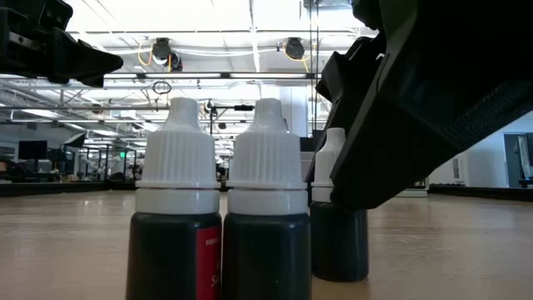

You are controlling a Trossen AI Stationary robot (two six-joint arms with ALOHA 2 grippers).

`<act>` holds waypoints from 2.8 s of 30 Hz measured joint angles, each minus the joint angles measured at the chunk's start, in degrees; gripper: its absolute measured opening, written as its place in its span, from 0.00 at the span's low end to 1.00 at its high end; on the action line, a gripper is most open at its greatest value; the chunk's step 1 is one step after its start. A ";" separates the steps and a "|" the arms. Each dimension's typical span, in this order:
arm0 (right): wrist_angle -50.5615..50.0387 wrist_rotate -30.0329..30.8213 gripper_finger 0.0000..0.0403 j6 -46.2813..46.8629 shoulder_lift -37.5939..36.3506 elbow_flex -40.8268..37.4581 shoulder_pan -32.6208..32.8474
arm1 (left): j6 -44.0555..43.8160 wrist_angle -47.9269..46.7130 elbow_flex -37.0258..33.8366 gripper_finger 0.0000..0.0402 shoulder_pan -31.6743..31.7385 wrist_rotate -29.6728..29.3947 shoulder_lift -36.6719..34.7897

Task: Pick & Place food coloring
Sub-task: Put the small purple food coloring bottle into the gray bin

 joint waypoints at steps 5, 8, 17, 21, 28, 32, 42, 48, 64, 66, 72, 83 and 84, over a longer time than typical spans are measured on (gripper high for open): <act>-0.02 -0.02 0.26 -0.37 0.00 0.00 0.02 | 0.00 -0.06 0.00 0.09 -0.01 0.00 0.00; -0.01 -0.02 0.18 -1.46 -0.01 0.00 0.07 | 0.00 -0.55 0.00 0.09 0.00 0.00 0.00; -0.78 0.42 0.12 -2.40 -1.25 0.00 0.07 | -0.02 -1.37 -0.02 0.09 0.00 -0.02 0.02; -1.88 2.94 0.13 -3.27 -3.65 0.00 0.15 | 0.06 -1.49 -0.02 0.09 -0.01 -0.03 0.02; -13.80 15.99 0.13 -2.73 -11.66 0.02 0.11 | 0.35 -1.52 -0.02 0.09 0.00 -0.04 0.00; -19.91 27.05 0.13 -2.56 -17.28 0.02 -0.57 | 0.40 -1.51 -0.02 0.09 -0.01 -0.04 0.02; -22.14 32.73 0.13 -5.98 -27.48 -5.63 -9.52 | 0.50 -1.55 -0.02 0.09 -0.02 -0.07 0.00; -14.99 28.19 0.13 -5.88 -31.39 -15.68 -17.65 | 0.48 -1.75 -0.02 0.09 -0.02 -0.06 0.02; -3.17 16.75 0.13 -7.10 -32.17 -26.80 -28.61 | 1.20 -3.02 -0.02 0.09 0.00 -0.07 0.00; -2.59 16.33 0.13 -7.10 -32.17 -26.80 -28.61 | 1.20 -3.02 -0.02 0.09 -0.02 -0.07 0.02; -1.92 16.18 0.14 -6.82 -32.17 -26.80 -28.57 | 1.22 -3.00 -0.02 0.09 -0.01 -0.07 0.02; 1.06 16.20 0.14 -5.60 -32.17 -29.51 -28.55 | 1.22 -2.97 -0.02 0.09 -0.02 -0.07 0.02; 1.84 16.20 0.14 -5.60 -32.16 -30.45 -28.55 | 1.22 -2.97 -0.02 0.09 -0.02 -0.07 0.01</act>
